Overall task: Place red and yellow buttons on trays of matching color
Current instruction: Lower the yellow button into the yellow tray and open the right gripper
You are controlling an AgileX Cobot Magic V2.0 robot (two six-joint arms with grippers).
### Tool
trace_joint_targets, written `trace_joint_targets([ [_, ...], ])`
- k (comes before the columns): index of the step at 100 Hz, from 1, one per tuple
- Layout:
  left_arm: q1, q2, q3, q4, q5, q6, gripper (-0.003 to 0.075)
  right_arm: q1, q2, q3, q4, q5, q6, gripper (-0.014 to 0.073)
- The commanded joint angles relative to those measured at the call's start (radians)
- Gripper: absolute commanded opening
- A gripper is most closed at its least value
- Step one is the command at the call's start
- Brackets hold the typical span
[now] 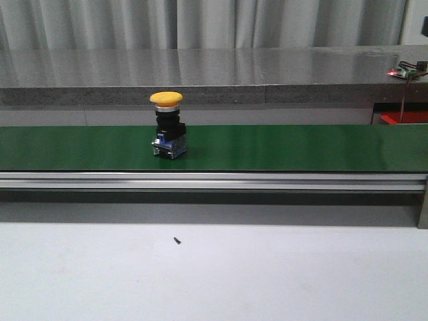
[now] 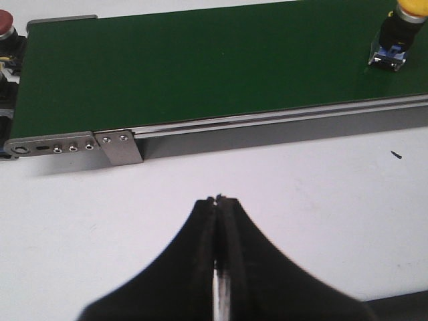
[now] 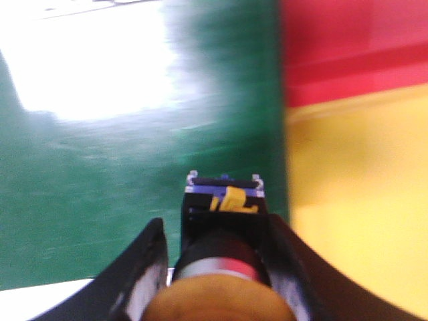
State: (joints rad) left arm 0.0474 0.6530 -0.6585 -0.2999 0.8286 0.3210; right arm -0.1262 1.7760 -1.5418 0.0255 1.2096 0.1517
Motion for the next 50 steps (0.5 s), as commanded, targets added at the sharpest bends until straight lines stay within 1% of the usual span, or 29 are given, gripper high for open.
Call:
trace_joint_targets([
  [1, -0.006, 0.000, -0.026, -0.027, -0.058, 0.000, -0.0020, -0.057, -0.056, -0.021, -0.013, 0.002, -0.029, 0.0299],
  [14, -0.006, 0.000, -0.026, -0.027, -0.058, 0.000, -0.0020, -0.133, -0.054, -0.015, -0.013, -0.016, -0.039, 0.0299],
  [26, -0.006, 0.000, -0.026, -0.027, -0.058, 0.000, -0.0020, -0.180, -0.054, 0.027, -0.012, -0.057, -0.039, 0.0299],
  [39, -0.006, 0.000, -0.026, -0.027, -0.058, 0.000, -0.0020, -0.207, -0.047, 0.085, -0.012, -0.129, -0.039, 0.0299],
  [50, -0.006, 0.000, -0.026, -0.027, -0.058, 0.000, -0.0020, -0.212, -0.018, 0.102, -0.005, -0.150, -0.039, 0.0299],
])
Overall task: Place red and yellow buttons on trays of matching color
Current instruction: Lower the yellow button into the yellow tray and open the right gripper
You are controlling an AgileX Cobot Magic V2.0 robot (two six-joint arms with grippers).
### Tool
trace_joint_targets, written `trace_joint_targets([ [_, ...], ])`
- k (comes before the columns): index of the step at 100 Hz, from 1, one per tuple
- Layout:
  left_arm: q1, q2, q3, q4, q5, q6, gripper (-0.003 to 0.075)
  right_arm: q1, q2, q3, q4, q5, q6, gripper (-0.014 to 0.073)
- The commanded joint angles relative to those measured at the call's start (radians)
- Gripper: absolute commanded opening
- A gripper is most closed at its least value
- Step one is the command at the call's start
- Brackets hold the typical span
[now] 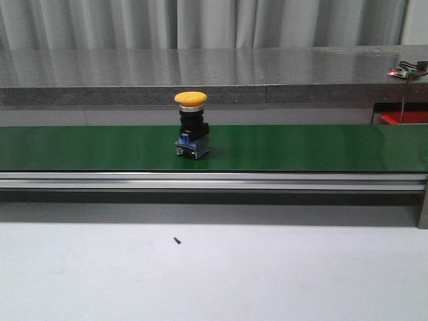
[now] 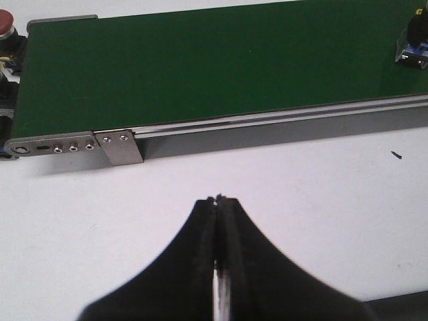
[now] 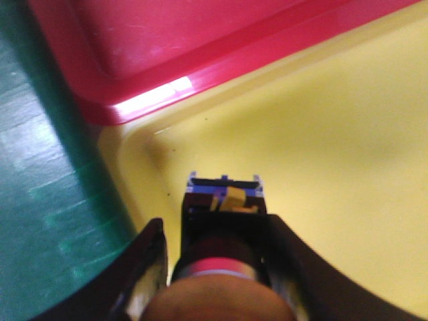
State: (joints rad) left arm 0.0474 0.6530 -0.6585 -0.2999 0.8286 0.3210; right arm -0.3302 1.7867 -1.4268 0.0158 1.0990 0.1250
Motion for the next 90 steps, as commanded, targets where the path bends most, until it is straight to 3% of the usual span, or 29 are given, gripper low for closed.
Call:
trace_joint_targets([
  [1, -0.006, 0.000, -0.026, -0.027, -0.058, 0.000, -0.0020, -0.007, -0.024, -0.013, 0.006, -0.040, -0.012, 0.0299],
  [48, -0.006, 0.000, -0.026, -0.027, -0.058, 0.000, -0.0020, -0.007, 0.126, -0.013, 0.016, -0.040, -0.012, 0.0304],
  [70, -0.006, 0.000, -0.026, -0.027, -0.058, 0.000, -0.0020, -0.007, 0.125, -0.013, 0.016, -0.034, -0.012, 0.0514],
  [90, -0.006, 0.000, -0.026, -0.027, -0.058, 0.000, -0.0020, -0.007, 0.092, -0.013, 0.016, -0.034, -0.012, 0.0521],
])
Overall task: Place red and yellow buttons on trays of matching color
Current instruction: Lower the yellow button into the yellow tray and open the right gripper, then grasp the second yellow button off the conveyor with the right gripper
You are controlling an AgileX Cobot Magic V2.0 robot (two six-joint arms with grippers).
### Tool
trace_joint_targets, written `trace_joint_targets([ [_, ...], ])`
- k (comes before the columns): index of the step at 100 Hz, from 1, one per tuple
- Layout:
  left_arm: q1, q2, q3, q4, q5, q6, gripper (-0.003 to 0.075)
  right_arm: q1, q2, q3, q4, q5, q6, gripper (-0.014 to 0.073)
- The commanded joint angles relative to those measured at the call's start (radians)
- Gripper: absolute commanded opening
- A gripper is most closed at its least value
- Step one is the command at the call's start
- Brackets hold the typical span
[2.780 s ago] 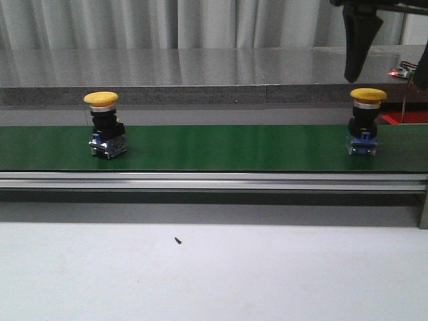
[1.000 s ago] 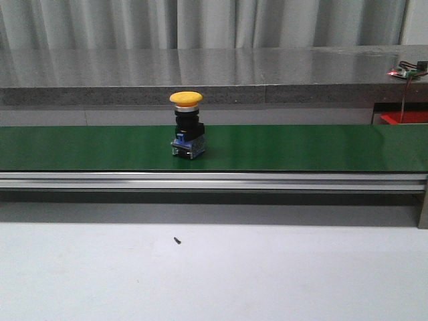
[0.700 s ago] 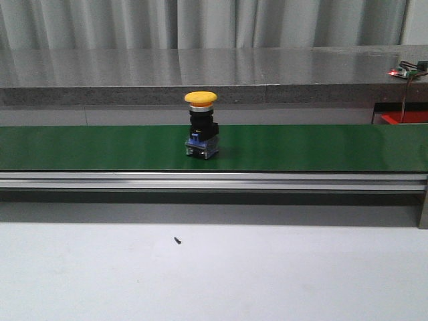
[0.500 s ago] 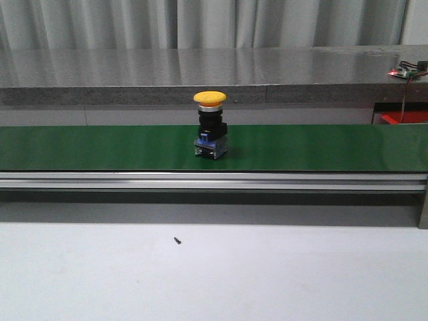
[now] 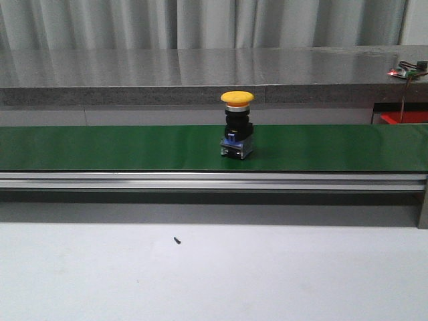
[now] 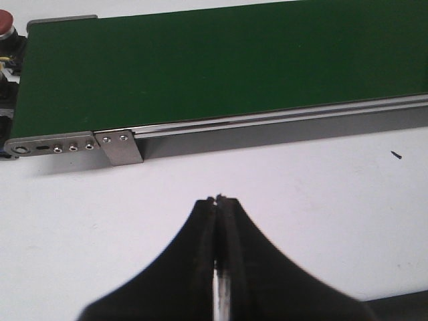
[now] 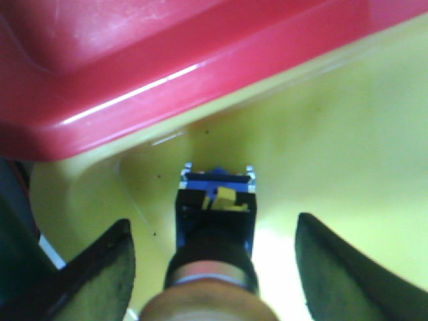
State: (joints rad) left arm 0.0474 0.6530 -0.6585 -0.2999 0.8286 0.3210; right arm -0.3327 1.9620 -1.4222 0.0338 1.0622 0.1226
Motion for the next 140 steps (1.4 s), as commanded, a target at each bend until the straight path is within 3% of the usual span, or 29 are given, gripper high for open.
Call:
trace_joint_targets([
  [1, -0.006, 0.000, -0.026, -0.027, -0.058, 0.000, -0.0020, -0.005, -0.087, -0.018, -0.002, 0.003, -0.010, 0.0521],
  [51, -0.006, 0.000, -0.026, -0.027, -0.058, 0.000, -0.0020, 0.022, -0.348, -0.018, -0.013, 0.048, -0.010, 0.0521],
  [70, -0.006, 0.000, -0.026, -0.027, -0.058, 0.000, -0.0020, 0.143, -0.410, -0.020, 0.004, 0.075, -0.010, 0.0521],
  [90, -0.006, 0.000, -0.026, -0.027, -0.058, 0.000, -0.0020, 0.341, -0.411, -0.054, 0.008, 0.102, -0.008, 0.0521],
  [108, -0.006, 0.000, -0.026, -0.027, -0.058, 0.000, -0.0020, 0.481, -0.407, -0.112, 0.016, 0.095, 0.067, 0.0521],
  [140, -0.006, 0.000, -0.026, -0.027, -0.058, 0.000, -0.0020, 0.543, -0.352, -0.182, 0.129, 0.087, 0.202, 0.0521],
])
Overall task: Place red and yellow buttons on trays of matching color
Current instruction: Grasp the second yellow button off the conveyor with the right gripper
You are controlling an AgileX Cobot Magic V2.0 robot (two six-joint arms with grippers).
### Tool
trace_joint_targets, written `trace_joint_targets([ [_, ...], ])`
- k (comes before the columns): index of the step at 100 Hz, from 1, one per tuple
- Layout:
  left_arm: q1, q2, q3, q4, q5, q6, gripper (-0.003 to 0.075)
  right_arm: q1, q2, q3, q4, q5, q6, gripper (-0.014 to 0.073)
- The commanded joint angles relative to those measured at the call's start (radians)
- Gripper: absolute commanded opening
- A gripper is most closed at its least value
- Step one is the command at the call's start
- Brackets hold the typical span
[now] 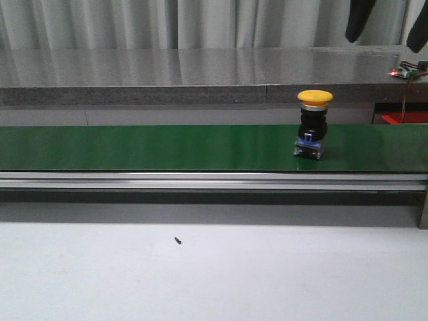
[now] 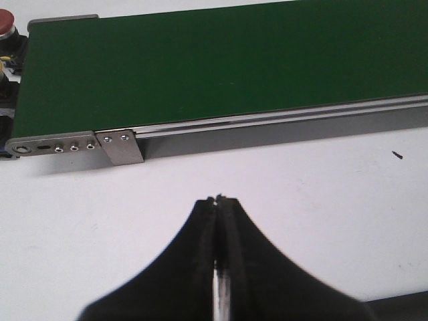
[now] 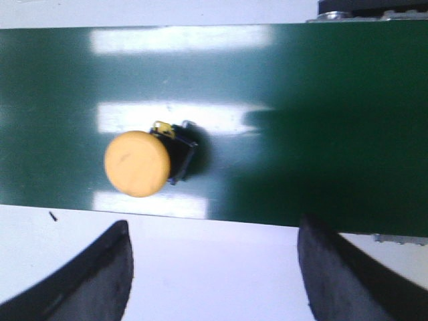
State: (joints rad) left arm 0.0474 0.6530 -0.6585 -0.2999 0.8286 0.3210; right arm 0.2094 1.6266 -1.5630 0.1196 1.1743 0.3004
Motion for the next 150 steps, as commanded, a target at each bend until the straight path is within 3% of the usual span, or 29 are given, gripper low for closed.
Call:
trace_joint_targets([
  [1, -0.006, 0.000, -0.026, -0.027, -0.058, 0.000, -0.0020, 0.001, -0.014, -0.043, 0.049, -0.026, 0.028, 0.0521],
  [56, -0.006, 0.000, -0.026, -0.027, -0.058, 0.000, -0.0020, -0.001, 0.129, -0.044, 0.100, -0.042, 0.057, 0.0521],
  [83, -0.006, 0.000, -0.026, -0.027, -0.058, 0.000, -0.0020, -0.006, 0.198, -0.043, -0.037, -0.011, 0.123, 0.0521],
  [109, -0.006, 0.000, -0.026, -0.027, -0.058, 0.000, -0.0020, -0.022, 0.252, -0.043, -0.048, 0.005, 0.124, 0.0515],
  [135, -0.006, 0.000, -0.026, -0.027, -0.058, 0.000, -0.0020, -0.028, 0.265, -0.043, -0.065, 0.018, 0.124, 0.0278],
  [150, -0.006, 0.000, -0.026, -0.027, -0.058, 0.000, -0.0020, -0.028, 0.253, -0.043, -0.083, 0.026, 0.119, 0.0262],
])
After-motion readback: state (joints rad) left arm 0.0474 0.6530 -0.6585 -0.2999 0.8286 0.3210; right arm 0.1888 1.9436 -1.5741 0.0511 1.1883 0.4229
